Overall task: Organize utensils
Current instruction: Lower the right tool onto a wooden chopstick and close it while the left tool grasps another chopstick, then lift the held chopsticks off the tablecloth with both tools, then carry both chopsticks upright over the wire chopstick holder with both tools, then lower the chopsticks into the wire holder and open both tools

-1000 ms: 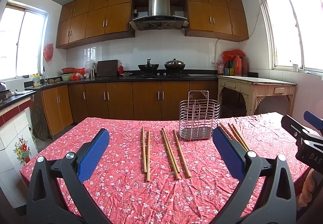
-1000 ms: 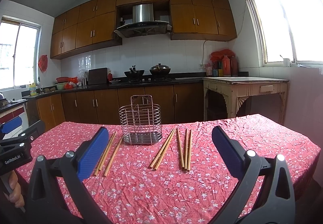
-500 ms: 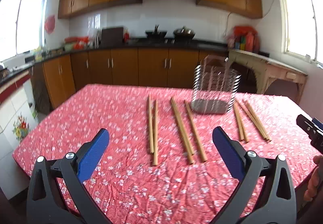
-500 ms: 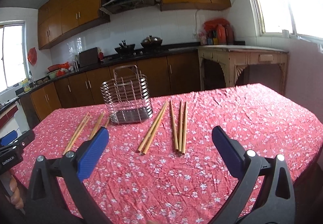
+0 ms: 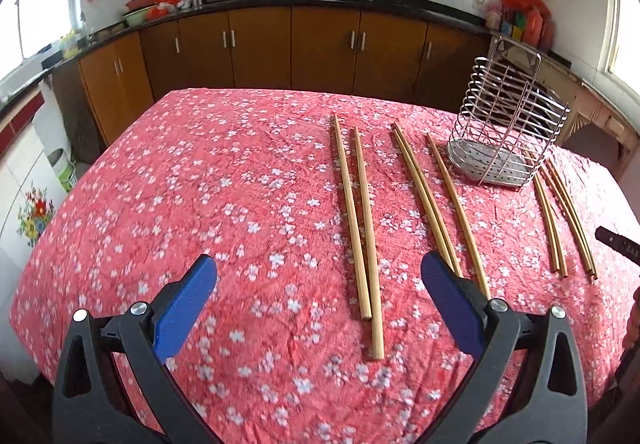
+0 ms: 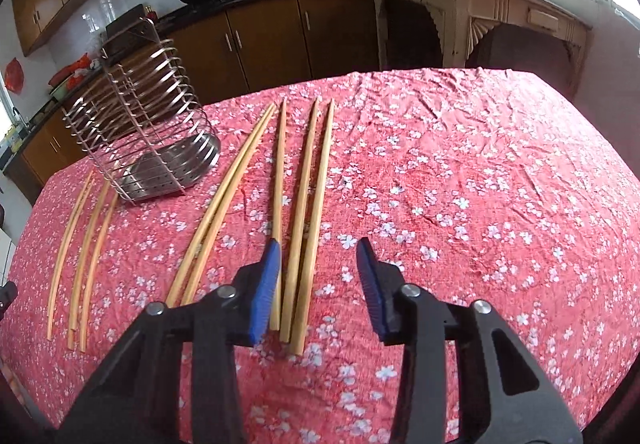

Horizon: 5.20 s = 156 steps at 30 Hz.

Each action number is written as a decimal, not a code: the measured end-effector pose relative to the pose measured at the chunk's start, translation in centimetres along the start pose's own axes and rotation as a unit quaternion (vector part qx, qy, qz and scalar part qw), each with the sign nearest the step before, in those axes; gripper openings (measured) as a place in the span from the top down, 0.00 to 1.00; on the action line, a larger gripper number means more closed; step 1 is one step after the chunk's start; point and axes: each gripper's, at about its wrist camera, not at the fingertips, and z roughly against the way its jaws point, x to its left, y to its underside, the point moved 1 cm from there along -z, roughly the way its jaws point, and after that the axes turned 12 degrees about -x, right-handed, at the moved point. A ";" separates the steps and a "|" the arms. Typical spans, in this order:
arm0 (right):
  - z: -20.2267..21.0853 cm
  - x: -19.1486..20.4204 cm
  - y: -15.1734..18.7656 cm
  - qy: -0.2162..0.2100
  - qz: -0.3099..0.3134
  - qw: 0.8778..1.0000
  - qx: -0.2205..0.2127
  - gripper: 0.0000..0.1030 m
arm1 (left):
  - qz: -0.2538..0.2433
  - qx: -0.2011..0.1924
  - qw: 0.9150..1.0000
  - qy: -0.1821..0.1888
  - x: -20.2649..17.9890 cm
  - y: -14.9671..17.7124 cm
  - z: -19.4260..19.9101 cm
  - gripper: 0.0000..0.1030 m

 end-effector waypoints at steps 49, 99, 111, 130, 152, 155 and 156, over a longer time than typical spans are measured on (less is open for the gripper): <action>0.1 -3.6 0.3 0.051 -0.016 0.998 0.015 0.83 | 0.012 0.095 0.994 0.053 2.3 -1.7 -8.5 0.88; 12.9 -1.6 -14.1 0.022 -0.009 0.955 -0.296 0.92 | 0.046 -0.199 0.978 0.033 3.2 -15.3 3.4 0.93; 11.6 -1.4 -15.0 0.026 -0.010 0.958 -0.286 0.92 | 0.045 -0.215 0.975 0.015 2.0 -16.5 2.4 0.93; 18.8 0.8 -20.0 -0.013 0.000 0.936 -0.352 0.93 | 0.057 -0.225 0.971 0.055 1.2 -20.4 6.4 0.94; 14.3 11.6 -24.7 -0.145 0.047 0.946 -0.285 0.92 | 0.035 -0.259 0.960 0.103 -12.0 -27.9 5.3 0.94; 12.1 12.0 -24.2 -0.147 0.051 0.952 -0.264 0.92 | 0.031 -0.238 0.965 0.102 -12.6 -27.2 3.5 0.94; 11.4 12.0 -24.1 -0.149 0.050 0.954 -0.256 0.92 | 0.029 -0.230 0.968 0.101 -12.8 -26.9 2.7 0.94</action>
